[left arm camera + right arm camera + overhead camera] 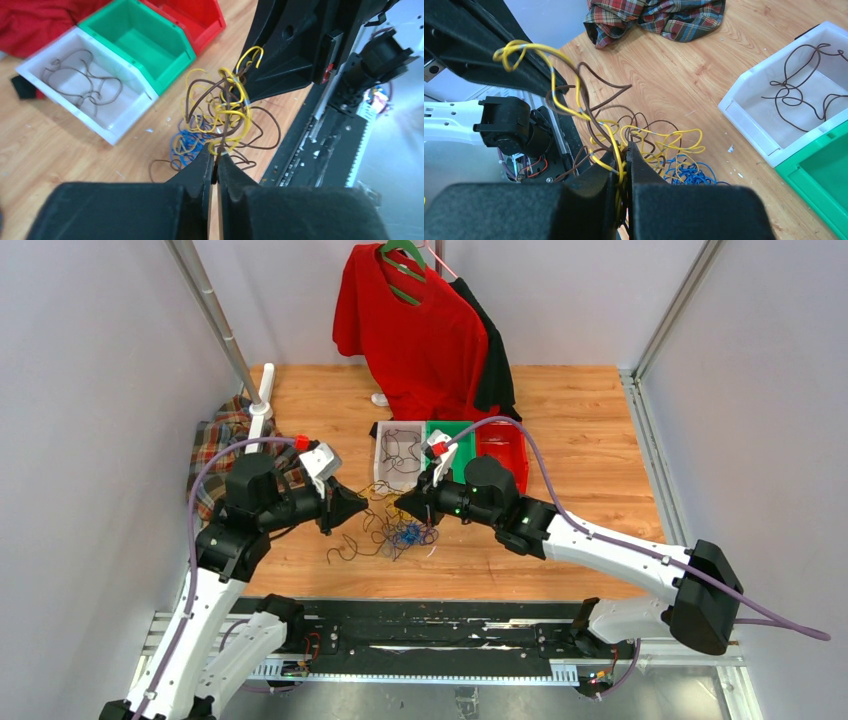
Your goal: Untangle the cables
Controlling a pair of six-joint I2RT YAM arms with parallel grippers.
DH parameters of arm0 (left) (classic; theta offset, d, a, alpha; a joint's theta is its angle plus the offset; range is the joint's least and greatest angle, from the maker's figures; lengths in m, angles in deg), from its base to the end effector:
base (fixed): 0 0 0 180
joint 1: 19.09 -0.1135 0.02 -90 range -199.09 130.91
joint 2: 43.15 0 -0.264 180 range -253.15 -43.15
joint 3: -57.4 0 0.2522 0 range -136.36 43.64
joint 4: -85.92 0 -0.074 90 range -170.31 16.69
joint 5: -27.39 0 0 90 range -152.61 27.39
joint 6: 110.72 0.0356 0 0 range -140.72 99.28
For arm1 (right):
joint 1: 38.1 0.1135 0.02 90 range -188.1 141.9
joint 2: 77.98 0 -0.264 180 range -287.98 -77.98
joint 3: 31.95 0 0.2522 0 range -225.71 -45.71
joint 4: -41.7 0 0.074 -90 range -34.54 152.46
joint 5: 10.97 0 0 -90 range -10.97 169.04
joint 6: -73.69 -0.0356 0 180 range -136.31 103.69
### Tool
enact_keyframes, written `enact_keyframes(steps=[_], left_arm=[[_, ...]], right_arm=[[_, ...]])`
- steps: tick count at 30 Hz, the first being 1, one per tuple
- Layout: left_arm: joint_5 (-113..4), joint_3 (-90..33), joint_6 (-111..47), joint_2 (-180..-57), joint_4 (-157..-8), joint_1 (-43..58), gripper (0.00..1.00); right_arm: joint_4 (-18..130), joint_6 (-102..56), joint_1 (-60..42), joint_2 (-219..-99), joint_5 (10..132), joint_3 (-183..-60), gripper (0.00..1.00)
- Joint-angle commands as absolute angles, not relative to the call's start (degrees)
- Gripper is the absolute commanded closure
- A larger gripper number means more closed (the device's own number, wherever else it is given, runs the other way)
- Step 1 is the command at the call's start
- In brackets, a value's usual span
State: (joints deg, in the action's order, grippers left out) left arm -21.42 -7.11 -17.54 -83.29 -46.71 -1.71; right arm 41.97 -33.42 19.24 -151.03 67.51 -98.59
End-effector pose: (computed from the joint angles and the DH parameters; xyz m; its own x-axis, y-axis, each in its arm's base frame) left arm 0.1273 -0.0644 0.3484 -0.3278 0.1463 -0.9334 0.8228 0.5298 -0.2059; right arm 0.1569 0.2579 0.3252 -0.3342 0.0128 -0.9424 -0.8723 0.3746 0.3144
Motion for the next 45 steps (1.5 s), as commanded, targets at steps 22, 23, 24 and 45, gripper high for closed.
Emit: enact_keyframes(steps=[22,23,24,45], left_arm=[[-30.00,-27.58,5.87,-83.18,-32.10,-1.78,1.00],[-29.41,-27.82,7.15,-83.46,-31.33,-1.78,0.99],[-28.79,-27.89,8.33,-83.82,-30.67,-1.78,1.00],[-22.67,-27.04,17.29,-84.76,-26.90,-1.78,1.00]], right_arm=[[53.75,-23.20,18.03,-149.11,77.51,-93.72,0.44],[54.27,-22.30,18.03,-148.19,77.58,-94.26,0.41],[54.28,-22.09,18.08,-147.13,77.47,-94.92,0.39],[30.45,-35.80,21.14,-160.15,48.46,-116.50,0.30]])
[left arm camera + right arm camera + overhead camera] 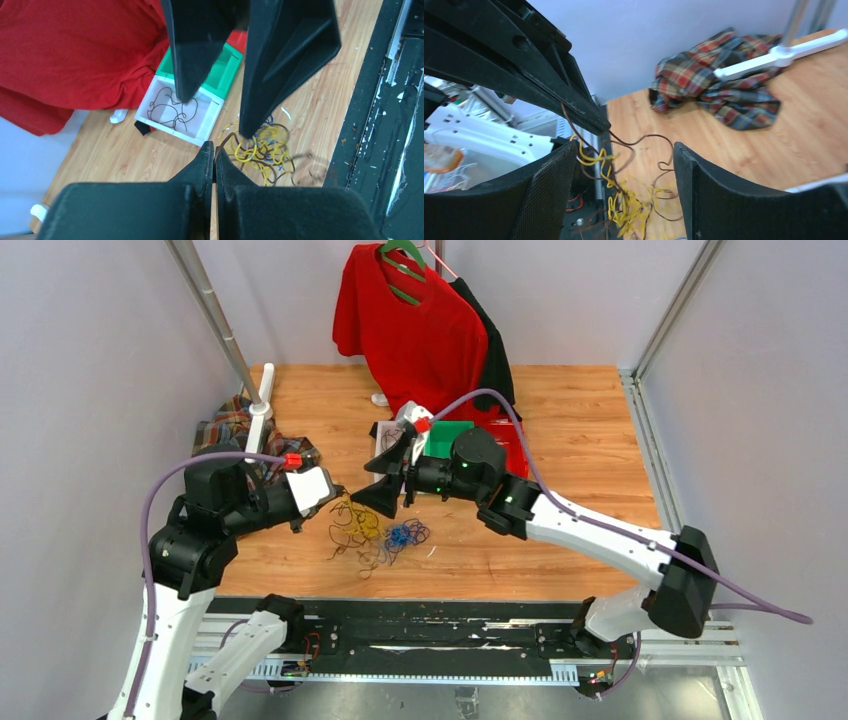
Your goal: Untangle the cables
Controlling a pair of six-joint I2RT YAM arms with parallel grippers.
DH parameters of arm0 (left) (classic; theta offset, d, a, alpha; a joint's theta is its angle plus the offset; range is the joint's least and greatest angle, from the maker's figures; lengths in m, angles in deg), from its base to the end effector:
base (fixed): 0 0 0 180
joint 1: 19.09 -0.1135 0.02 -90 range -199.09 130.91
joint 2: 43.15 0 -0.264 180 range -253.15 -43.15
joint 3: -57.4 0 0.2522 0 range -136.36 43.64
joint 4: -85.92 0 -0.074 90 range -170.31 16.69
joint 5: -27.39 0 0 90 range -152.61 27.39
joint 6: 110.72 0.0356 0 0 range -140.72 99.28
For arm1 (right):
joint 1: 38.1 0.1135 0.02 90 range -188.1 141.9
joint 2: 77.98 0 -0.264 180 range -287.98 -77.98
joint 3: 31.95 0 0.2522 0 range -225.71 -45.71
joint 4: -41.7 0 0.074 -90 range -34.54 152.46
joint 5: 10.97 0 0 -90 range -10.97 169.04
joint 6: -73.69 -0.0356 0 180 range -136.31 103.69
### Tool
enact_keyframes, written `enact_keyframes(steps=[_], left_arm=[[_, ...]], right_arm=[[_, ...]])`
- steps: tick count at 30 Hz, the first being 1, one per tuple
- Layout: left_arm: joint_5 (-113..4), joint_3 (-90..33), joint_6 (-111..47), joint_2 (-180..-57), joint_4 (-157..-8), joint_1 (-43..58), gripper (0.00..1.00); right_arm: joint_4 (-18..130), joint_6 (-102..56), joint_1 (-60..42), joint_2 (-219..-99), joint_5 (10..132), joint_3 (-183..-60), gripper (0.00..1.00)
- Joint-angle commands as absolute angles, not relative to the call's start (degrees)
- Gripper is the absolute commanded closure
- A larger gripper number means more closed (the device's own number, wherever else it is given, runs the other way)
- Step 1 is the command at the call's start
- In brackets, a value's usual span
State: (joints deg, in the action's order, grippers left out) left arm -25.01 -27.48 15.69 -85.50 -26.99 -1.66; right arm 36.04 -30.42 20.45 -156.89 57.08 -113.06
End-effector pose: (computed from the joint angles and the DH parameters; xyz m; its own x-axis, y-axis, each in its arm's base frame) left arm 0.0924 -0.0518 0.4193 0.1360 0.4502 -0.8825 0.8525 0.4007 0.3358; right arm 0.1594 0.2861 0.3969 -0.1708 0.1541 -0.9732 -0.9721 0.1345 0.1919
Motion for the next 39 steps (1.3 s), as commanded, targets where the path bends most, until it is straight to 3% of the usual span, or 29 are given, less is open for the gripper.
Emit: enact_keyframes(steps=[1,5,12,15,30,39], left_arm=[[-22.47,-26.98,17.60,-84.53,-26.69,-1.78,1.00],[-21.66,-27.37,19.81,-84.39,-24.88,-1.78,1.00],[-21.85,-27.40,21.01,-84.06,-24.59,-1.80,1.00],[-22.33,-27.45,21.83,-84.06,-24.59,-1.78,1.00],[-24.44,-31.25,26.26,-87.13,-25.14,-1.78,1.00],[-24.97,-33.47,25.51,-88.33,-27.23,-1.78,0.99]], right_arm=[[30.64,-36.33,21.16,-161.25,46.62,-117.58,0.30],[28.54,-39.08,21.05,-164.16,39.21,-119.15,0.36],[25.65,-43.86,21.05,-165.59,33.86,-118.13,0.62],[24.01,-45.61,20.97,-165.43,32.73,-116.92,0.67],[13.78,-57.26,20.95,-172.27,29.04,-115.81,0.70],[15.26,-57.05,21.30,-174.49,31.80,-117.88,0.56]])
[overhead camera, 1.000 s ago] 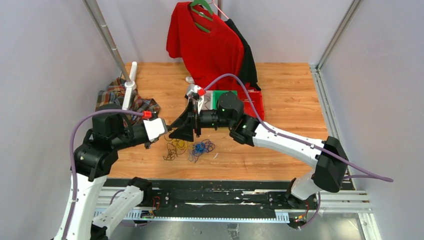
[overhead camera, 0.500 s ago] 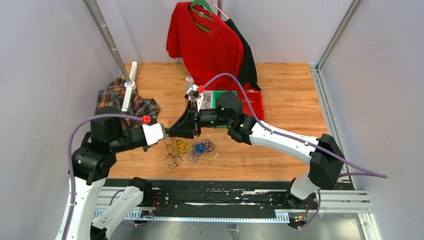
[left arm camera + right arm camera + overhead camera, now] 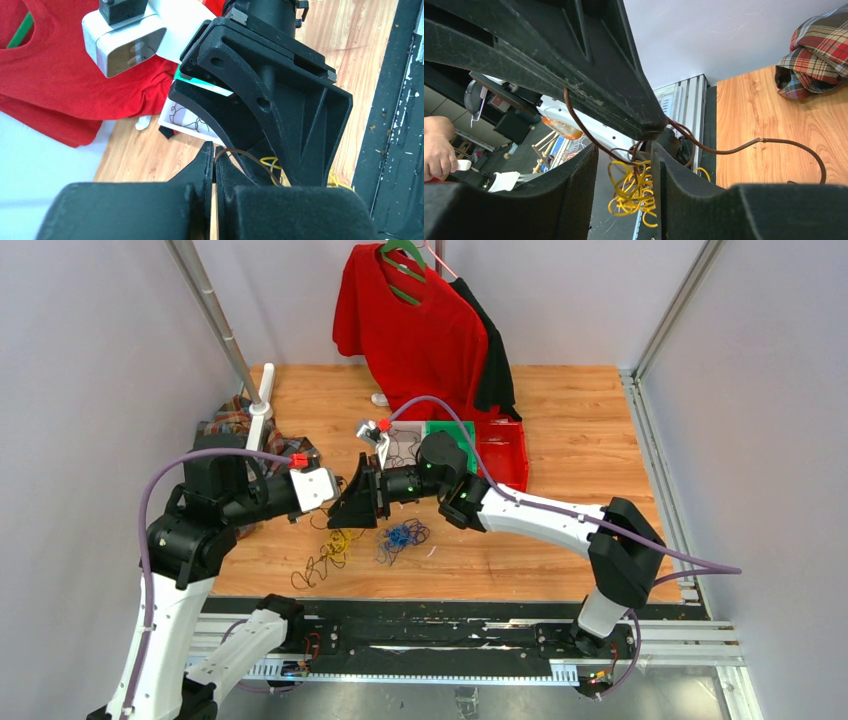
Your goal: Untangle the cables
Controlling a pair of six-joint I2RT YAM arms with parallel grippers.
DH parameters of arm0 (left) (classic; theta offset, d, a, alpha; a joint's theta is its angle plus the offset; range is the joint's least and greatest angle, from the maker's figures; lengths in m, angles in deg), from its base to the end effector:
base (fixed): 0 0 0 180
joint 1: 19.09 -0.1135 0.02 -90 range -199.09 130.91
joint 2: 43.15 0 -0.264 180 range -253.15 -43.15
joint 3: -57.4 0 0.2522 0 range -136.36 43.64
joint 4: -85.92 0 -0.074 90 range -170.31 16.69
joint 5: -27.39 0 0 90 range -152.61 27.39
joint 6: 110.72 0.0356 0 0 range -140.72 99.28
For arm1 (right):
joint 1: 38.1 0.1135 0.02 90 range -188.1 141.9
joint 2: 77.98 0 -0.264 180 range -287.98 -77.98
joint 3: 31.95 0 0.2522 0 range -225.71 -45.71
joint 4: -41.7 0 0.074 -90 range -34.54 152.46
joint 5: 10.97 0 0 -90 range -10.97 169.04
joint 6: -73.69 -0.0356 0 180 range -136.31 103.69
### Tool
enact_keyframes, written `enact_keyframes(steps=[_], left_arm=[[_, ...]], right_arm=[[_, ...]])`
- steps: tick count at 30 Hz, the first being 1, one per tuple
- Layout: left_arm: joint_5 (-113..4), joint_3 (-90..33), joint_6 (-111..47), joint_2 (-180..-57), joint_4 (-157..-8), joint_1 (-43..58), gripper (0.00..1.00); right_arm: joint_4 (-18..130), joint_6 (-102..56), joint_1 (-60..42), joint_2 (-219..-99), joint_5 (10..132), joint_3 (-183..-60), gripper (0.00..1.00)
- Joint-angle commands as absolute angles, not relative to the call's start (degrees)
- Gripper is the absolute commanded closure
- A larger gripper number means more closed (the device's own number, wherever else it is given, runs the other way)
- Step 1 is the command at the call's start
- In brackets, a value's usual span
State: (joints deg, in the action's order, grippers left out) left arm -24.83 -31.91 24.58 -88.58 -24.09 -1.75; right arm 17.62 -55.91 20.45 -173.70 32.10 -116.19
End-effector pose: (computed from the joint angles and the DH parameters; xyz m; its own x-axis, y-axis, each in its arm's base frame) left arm 0.0968 -0.0531 0.4314 0.2452 0.5120 -0.8233 0.8337 0.3221 0.4486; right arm 0.1810 0.3458 0.3474 -0.5208 -0.0172 -0.8535 -0.8080 -0.3127 0.4993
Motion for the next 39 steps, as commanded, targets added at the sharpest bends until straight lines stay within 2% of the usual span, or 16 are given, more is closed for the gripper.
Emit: enact_keyframes(steps=[1,7,12,20,24,28,39], left_arm=[[-24.96,-33.47,25.67,-88.29,-27.23,-1.78,1.00],[-25.80,-34.31,24.89,-87.96,-27.67,-1.78,1.00],[-30.38,-34.94,20.50,-87.38,-33.91,-1.78,1.00],[-41.11,-36.98,14.96,-88.26,-44.96,-1.78,1.00],[-42.89,-38.50,15.34,-88.43,-46.97,-1.78,0.99],[-45.84,-40.42,15.29,-89.08,-50.69,-1.78,1.00],[-55.18,-45.68,16.96,-91.96,-58.93,-1.78,0.99]], right_arm=[[15.51,-57.18,21.31,-174.93,32.34,-118.34,0.56],[6.48,-61.87,21.32,-175.85,39.22,-114.91,0.64],[7.20,-60.94,21.41,-173.74,44.25,-109.41,0.60],[9.59,-57.93,21.41,-172.19,46.07,-104.10,0.73],[12.84,-55.27,21.40,-171.08,46.68,-101.75,0.79],[18.89,-50.31,21.50,-169.04,48.29,-100.03,0.80],[36.40,-36.48,20.78,-161.22,58.72,-93.96,0.87]])
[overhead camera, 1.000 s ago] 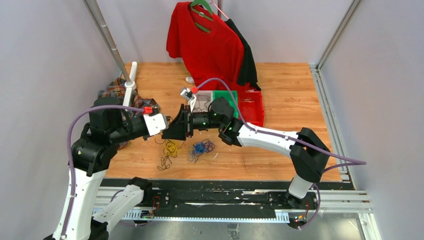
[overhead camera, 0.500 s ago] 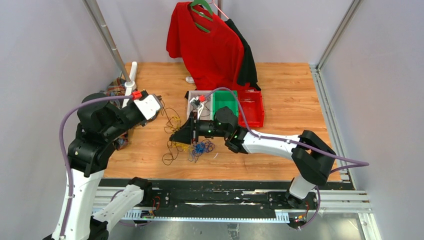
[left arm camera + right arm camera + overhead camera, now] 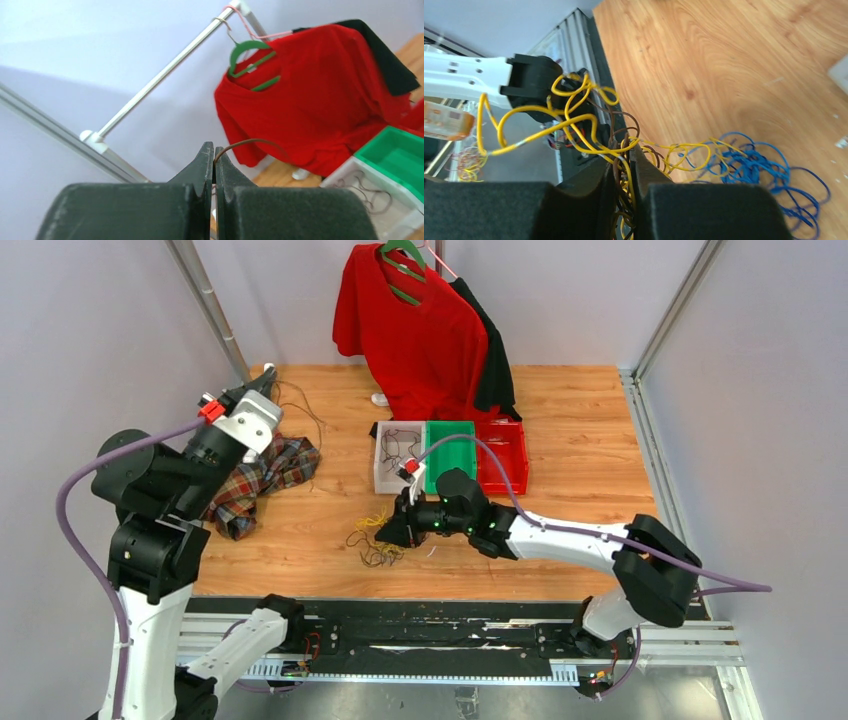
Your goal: Untangle the cables
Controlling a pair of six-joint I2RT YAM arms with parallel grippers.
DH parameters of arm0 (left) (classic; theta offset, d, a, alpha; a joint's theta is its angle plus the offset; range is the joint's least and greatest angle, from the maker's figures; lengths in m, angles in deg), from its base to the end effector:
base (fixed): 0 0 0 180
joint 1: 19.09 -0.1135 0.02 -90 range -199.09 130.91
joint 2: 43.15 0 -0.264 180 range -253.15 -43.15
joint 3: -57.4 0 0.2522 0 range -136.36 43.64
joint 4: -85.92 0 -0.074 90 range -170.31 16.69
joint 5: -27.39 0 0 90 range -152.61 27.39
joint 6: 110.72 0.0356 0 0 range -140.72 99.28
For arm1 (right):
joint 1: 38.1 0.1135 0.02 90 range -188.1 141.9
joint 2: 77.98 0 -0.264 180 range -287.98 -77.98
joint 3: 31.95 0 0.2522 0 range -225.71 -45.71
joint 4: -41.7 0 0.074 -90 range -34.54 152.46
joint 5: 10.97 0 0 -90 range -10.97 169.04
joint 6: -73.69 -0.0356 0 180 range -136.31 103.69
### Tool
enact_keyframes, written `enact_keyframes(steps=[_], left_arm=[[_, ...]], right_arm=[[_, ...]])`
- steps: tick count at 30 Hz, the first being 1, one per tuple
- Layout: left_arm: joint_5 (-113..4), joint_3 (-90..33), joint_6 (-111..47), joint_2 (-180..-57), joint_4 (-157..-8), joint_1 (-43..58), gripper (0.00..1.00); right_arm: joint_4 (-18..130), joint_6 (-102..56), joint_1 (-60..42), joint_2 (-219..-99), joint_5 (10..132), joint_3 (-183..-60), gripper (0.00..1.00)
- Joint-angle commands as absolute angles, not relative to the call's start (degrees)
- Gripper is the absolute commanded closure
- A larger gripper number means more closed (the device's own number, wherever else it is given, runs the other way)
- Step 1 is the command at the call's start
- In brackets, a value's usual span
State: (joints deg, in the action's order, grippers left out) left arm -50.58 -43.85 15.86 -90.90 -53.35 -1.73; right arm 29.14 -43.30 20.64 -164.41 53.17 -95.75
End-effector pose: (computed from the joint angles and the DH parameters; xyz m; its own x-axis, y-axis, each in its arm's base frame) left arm 0.0919 -0.0365 0.5357 0.4589 0.4672 -0.7557 0.2644 0.7402 0.6182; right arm 0.1635 0.2993 0.2614 -0.5311 -0.0879 -0.8427 -0.8428 0.1568 0.5148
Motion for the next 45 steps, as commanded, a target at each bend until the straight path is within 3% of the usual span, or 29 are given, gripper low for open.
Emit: enact_keyframes(steps=[1,7,11,13,16,17,21,29,45], left_arm=[[-55.98,-45.86,17.50,-92.07,-59.79,-1.78,0.99],[-62.95,-49.23,19.02,-94.57,-67.10,-1.82,0.99],[-56.94,-54.38,17.65,-96.28,-61.62,-1.78,0.99],[-52.29,-54.68,16.36,-95.97,-59.35,-1.78,0.99],[-46.53,-52.78,14.60,-94.60,-57.46,-1.78,1.00],[-45.47,-51.96,14.09,-94.24,-57.06,-1.78,0.99],[-41.89,-48.45,14.36,-93.03,-54.84,-1.78,0.99],[-27.58,-42.21,21.16,-88.67,-49.20,-1.78,1.00],[-22.06,-38.63,31.91,-83.13,-45.64,-1.78,1.00]], right_arm=[[37.56,-35.56,20.65,-160.75,59.17,-93.39,0.87],[43.98,-31.52,20.37,-158.67,66.52,-89.73,0.86],[46.74,-30.76,20.37,-157.03,70.94,-88.71,0.80],[48.27,-30.04,20.35,-155.44,72.24,-89.25,0.72],[51.95,-27.97,20.31,-151.87,73.64,-91.19,0.44],[53.09,-27.35,20.29,-150.32,74.15,-91.82,0.39],[54.82,-24.73,19.86,-144.93,73.19,-93.98,0.31],[60.98,-16.24,19.56,-145.95,71.41,-110.00,0.28],[56.57,-19.83,12.86,-163.92,49.95,-134.50,0.26]])
